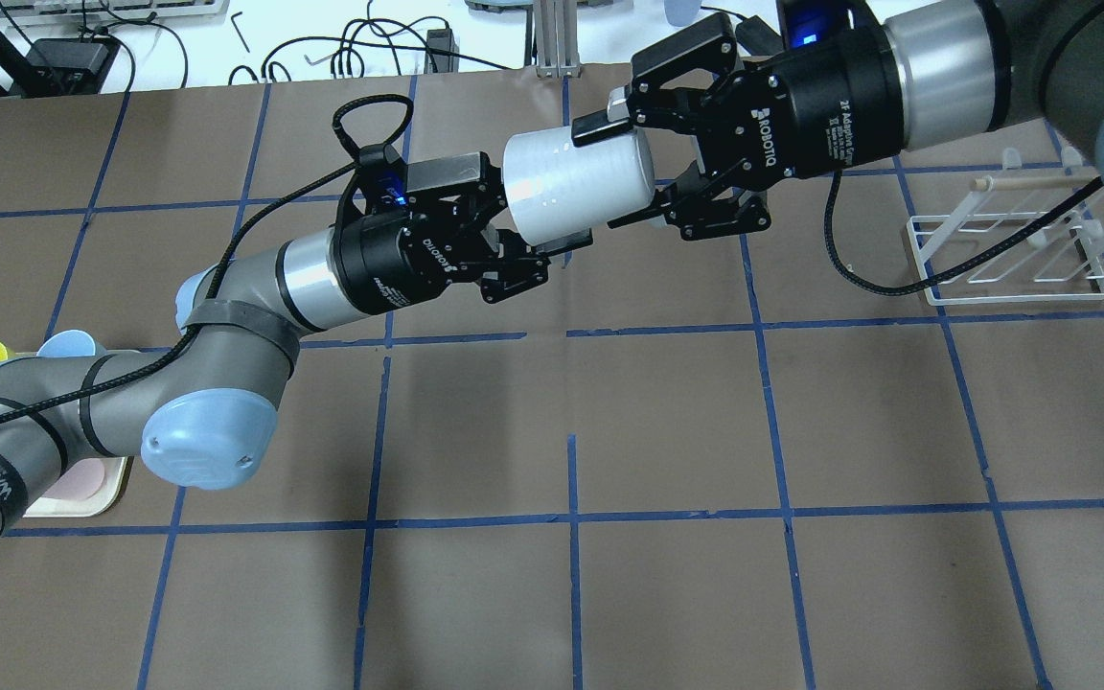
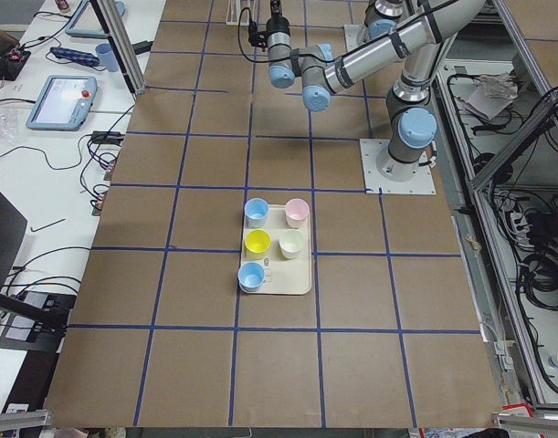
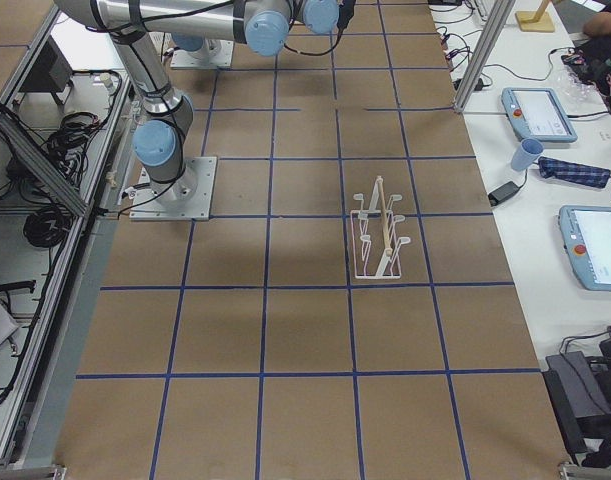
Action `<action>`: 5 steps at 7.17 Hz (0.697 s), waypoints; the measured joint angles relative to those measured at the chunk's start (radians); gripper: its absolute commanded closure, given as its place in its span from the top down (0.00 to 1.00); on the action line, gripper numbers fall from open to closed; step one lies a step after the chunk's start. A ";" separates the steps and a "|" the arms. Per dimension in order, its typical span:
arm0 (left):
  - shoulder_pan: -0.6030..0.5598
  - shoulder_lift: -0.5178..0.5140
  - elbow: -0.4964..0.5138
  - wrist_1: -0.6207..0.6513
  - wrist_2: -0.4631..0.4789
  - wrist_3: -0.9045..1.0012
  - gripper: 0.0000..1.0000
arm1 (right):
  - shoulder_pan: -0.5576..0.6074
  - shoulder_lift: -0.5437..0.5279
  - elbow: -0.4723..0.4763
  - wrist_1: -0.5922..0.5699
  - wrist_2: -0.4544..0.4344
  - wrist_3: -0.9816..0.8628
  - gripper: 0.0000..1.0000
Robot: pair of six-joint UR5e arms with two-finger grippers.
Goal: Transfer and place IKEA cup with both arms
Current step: 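Close the left gripper on the white cup's base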
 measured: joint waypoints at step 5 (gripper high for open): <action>0.005 0.007 -0.001 0.037 0.003 0.002 0.00 | 0.000 0.000 0.004 -0.005 0.002 0.002 1.00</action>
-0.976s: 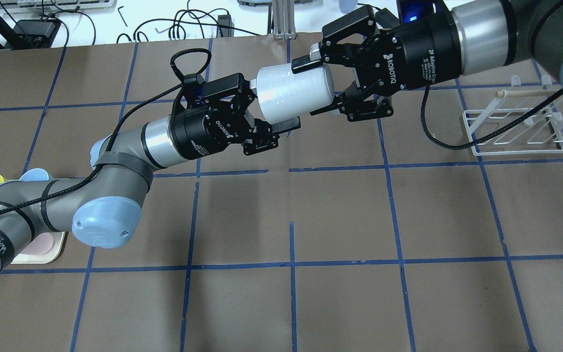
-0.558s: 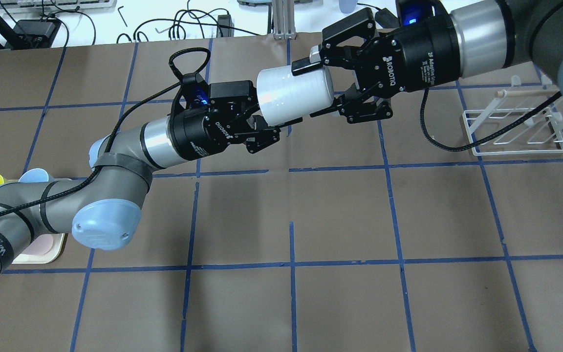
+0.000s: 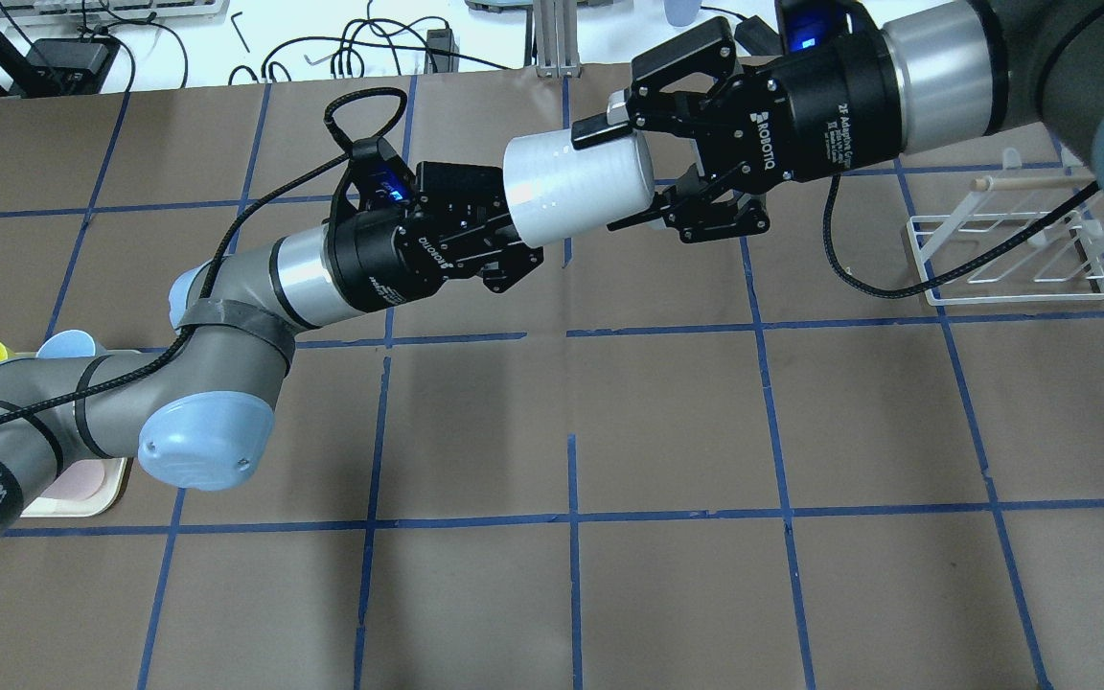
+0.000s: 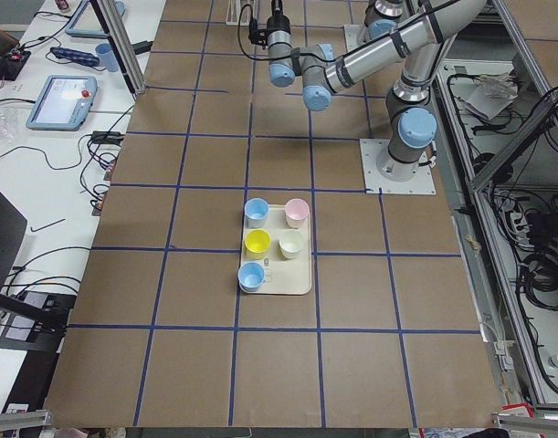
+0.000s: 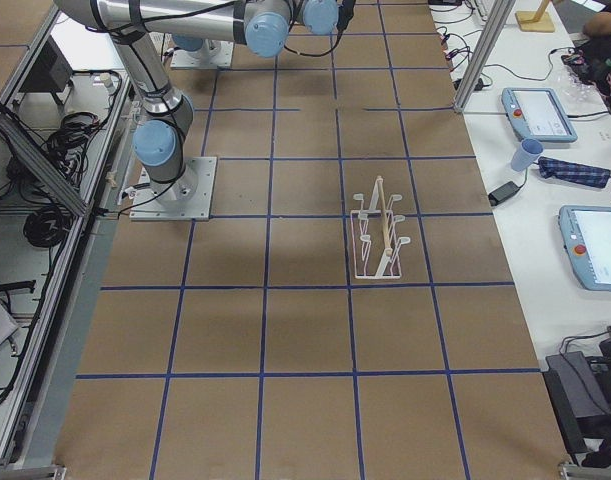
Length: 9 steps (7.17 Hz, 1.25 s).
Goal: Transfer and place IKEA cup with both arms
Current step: 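Close the left gripper on the white cup's base, then open the right gripper and pull it back while the left gripper holds the cup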
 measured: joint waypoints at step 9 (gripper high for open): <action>0.062 0.031 0.004 0.028 0.143 -0.036 0.00 | -0.062 0.108 -0.247 -0.001 -0.319 0.102 1.00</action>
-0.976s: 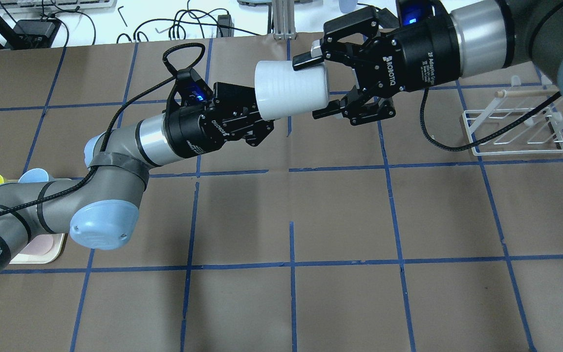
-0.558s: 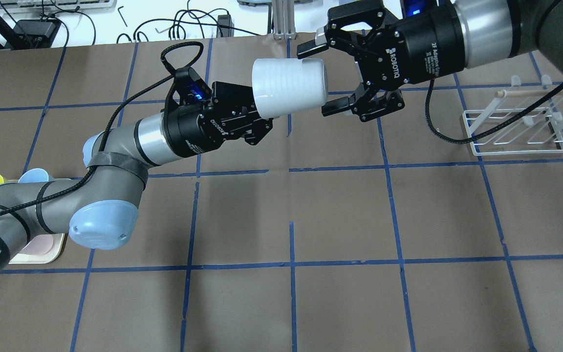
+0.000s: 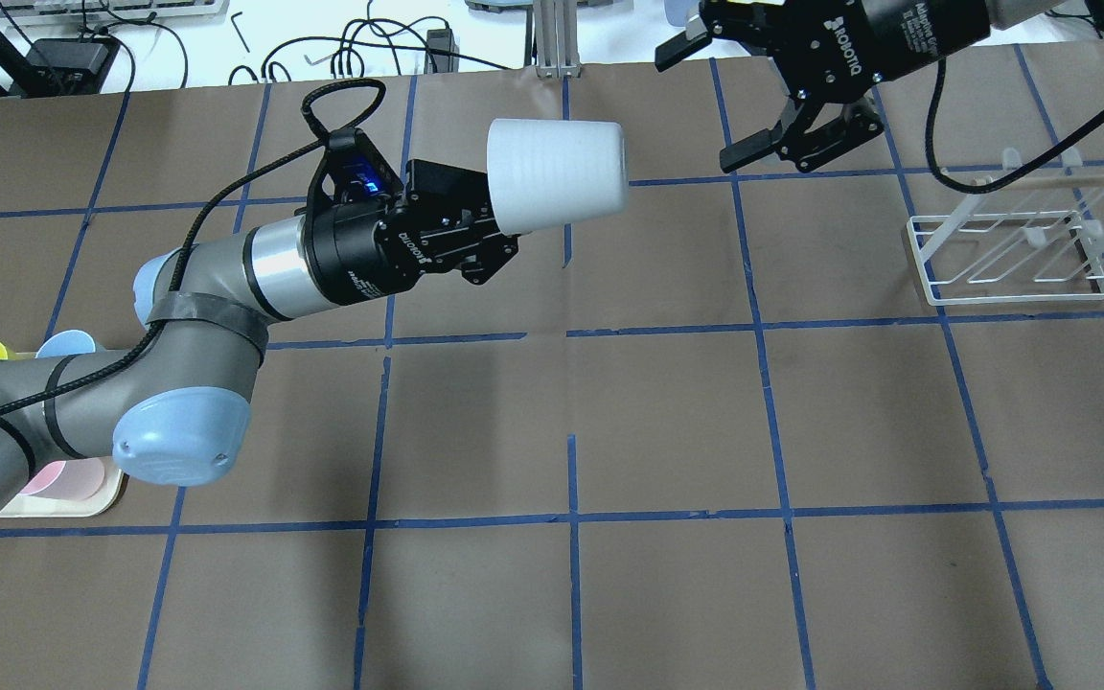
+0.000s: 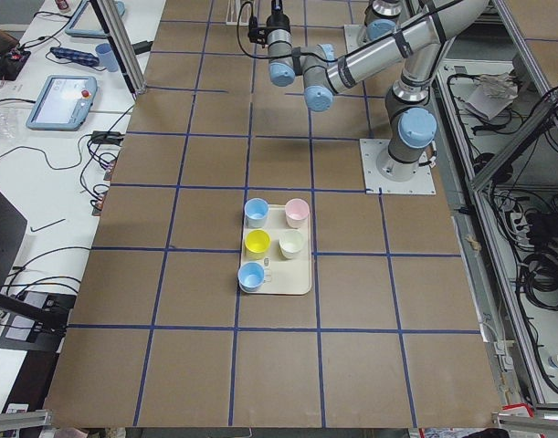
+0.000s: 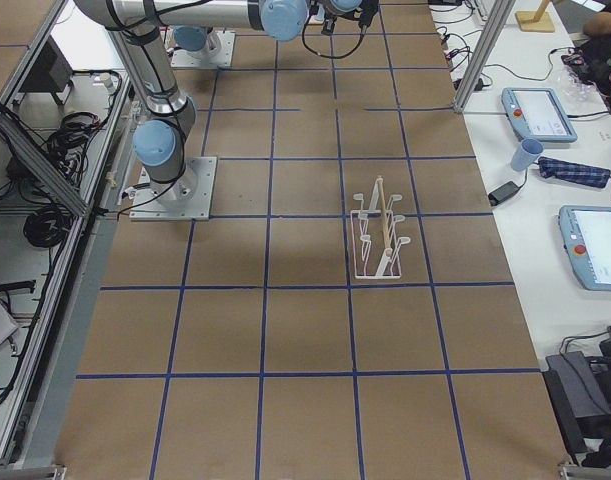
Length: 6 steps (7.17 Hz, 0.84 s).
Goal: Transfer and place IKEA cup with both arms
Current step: 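Open the right gripper and pull it back while the left gripper holds the cup, then carry the white cup with the left gripper toward the cup tray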
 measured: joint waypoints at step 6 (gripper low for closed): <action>0.228 0.108 0.013 0.011 0.871 -0.035 0.00 | 0.114 0.019 -0.017 -0.189 -0.731 0.108 1.00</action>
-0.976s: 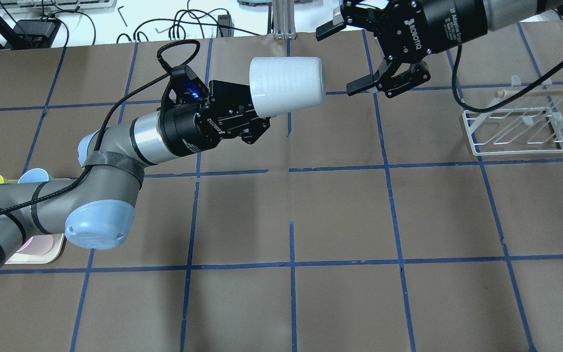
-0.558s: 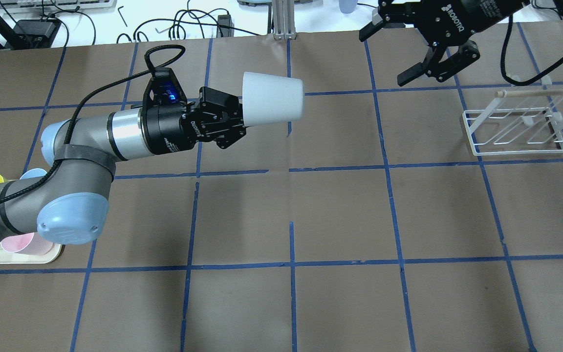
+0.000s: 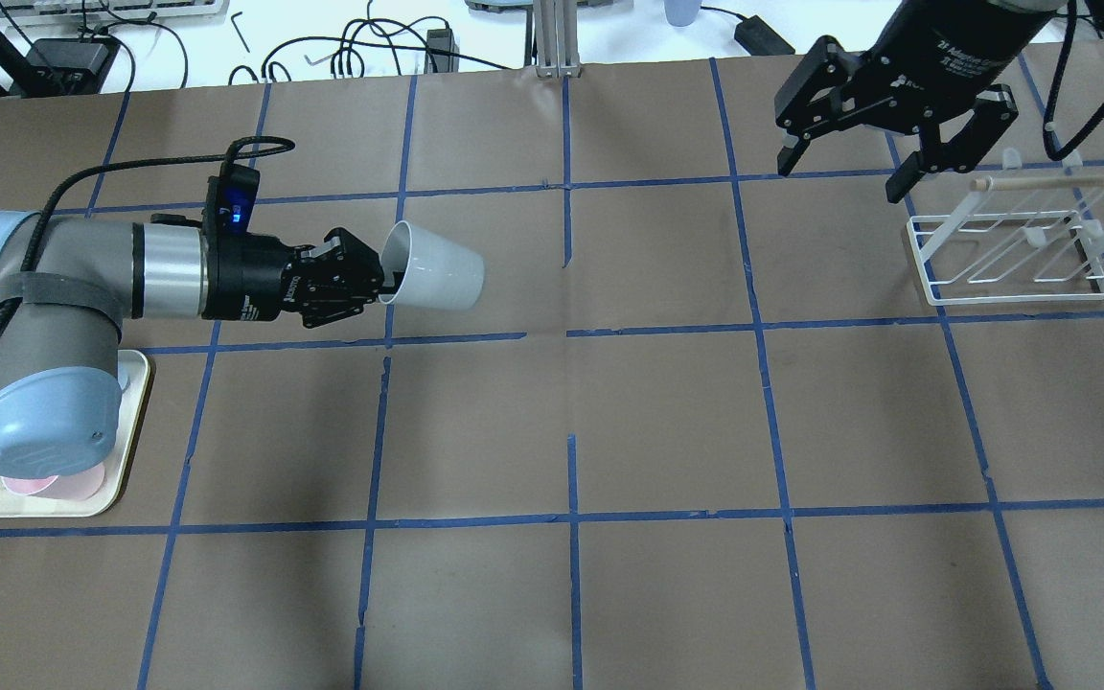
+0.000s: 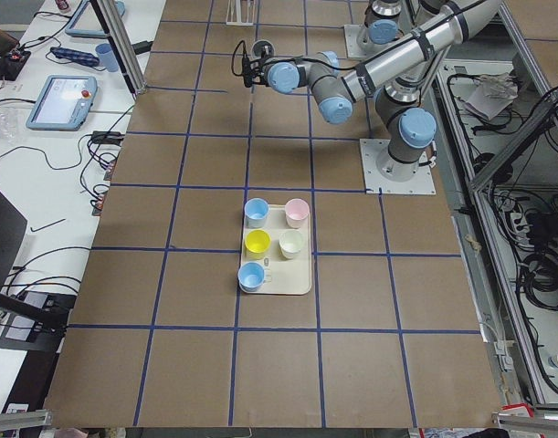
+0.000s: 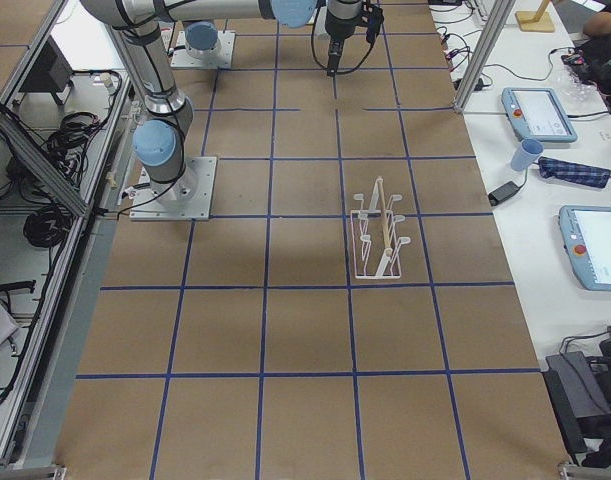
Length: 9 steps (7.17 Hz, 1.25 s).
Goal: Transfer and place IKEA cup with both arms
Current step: 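Carry the white cup with the left gripper toward the cup tray, then lower the white cup into the empty tray slot with the left gripper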
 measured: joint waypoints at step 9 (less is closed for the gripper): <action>0.517 0.092 0.292 -0.442 0.767 0.859 0.00 | 0.090 -0.011 0.054 -0.240 -0.177 0.026 1.00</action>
